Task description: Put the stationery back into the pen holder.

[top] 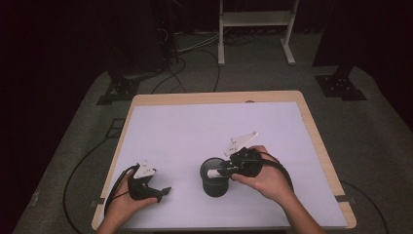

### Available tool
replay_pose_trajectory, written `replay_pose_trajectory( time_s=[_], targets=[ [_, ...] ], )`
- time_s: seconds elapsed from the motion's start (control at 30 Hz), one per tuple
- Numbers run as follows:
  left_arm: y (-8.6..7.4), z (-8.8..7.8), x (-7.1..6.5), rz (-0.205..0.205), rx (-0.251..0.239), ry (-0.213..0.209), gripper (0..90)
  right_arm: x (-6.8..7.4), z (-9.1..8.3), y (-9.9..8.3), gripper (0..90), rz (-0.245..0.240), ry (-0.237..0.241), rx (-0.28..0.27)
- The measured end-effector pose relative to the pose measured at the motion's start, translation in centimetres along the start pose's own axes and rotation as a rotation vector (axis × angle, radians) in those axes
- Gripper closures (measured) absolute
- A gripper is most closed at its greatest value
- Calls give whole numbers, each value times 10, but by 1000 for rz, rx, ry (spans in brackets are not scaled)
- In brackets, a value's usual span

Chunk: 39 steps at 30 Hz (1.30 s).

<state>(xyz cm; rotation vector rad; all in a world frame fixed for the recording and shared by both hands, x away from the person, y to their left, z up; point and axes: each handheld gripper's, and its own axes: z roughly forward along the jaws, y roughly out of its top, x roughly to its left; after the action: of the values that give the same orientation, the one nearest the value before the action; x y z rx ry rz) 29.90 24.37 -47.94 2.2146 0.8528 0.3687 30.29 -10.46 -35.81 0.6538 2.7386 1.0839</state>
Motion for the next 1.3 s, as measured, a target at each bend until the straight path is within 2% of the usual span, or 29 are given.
replay_pose_trajectory(
  time_s=[0.1, 0.4, 0.67, 0.83, 1.17, 1.3],
  targets=[
    [0, 0, 0, -1, 0, 0, 67, 1, 4, 4, 766, -15, -2, -8],
    [0, 0, 0, -1, -1, 0, 67, -1, 11, 10, 772, -22, -3, -12],
    [0, 0, 0, -2, -1, 0, 66, -7, 4, 3, 754, 14, -25, -26],
    [0, 0, 0, -2, -1, 0, 66, -12, -2, -4, 671, 27, -53, -39],
    [0, 0, 0, -3, -1, 0, 67, -27, -10, -20, 409, 37, -97, -74],
    [0, 0, 0, -3, -3, 0, 67, -31, -11, -24, 369, 34, -112, -86]
  ],
)
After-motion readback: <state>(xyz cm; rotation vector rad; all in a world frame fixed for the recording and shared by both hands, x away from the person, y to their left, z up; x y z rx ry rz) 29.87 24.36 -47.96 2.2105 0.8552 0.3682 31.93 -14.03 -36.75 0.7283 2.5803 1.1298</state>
